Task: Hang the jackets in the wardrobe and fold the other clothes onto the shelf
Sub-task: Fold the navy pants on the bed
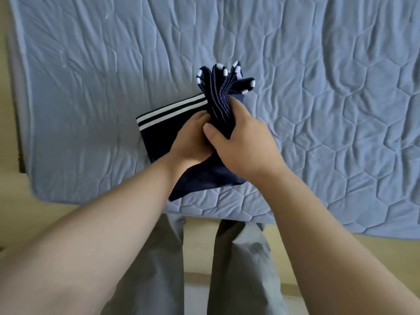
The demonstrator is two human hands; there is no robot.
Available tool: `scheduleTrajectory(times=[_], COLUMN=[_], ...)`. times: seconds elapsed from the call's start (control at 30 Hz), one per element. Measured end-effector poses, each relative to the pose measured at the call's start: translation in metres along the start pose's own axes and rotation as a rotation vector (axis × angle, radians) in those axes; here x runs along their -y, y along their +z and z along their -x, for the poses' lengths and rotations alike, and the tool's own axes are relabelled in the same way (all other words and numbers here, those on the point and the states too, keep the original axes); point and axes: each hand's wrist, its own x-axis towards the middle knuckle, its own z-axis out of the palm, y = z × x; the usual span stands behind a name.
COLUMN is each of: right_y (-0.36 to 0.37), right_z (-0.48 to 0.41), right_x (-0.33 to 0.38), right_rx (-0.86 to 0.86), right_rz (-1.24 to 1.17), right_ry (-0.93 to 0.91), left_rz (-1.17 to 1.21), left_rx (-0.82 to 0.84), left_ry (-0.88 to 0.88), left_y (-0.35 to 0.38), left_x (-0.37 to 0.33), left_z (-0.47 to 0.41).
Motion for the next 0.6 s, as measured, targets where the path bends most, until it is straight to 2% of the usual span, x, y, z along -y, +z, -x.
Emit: scheduleTrajectory(times=[0.07, 0.13, 0.2, 0.27, 0.33, 0.4, 0.53, 0.6], right_y=[0.027, 0.061, 0.099, 0.138, 0.172, 0.2, 0.237, 0.244], right_z=[0.002, 0.004, 0.004, 0.003, -0.001, -0.004, 0.002, 0.004], right_x=[0.01, 0.018, 0.024, 0.026, 0.022, 0.016, 0.004, 0.003], right_rx=[-0.01, -0.012, 0.029, 0.105, 0.184, 0.239, 0.253, 0.254], right_rz=[0.092, 0.186, 0.269, 0.359, 0.442, 0.488, 0.51, 0.505], right_ry=[-0.045, -0.055, -0.034, -0.001, 0.048, 0.112, 0.17, 0.175], left_rz=[0.351, 0.765, 0.958, 1.044, 1.036, 0.923, 0.53, 0.248], left_rx=[-0.03, 0.007, 0.049, 0.079, 0.112, 0.095, -0.019, -0.047], left_ry=[-0.208, -0.446, -0.618, -0.67, -0.673, -0.654, -0.537, -0.525], left_y=[-0.032, -0.062, -0.085, -0.097, -0.102, -0.103, -0.1, -0.096], left_x=[0.022, 0.044, 0.07, 0.093, 0.103, 0.107, 0.11, 0.105], left_z=[0.009, 0.019, 0.026, 0.03, 0.034, 0.035, 0.029, 0.028])
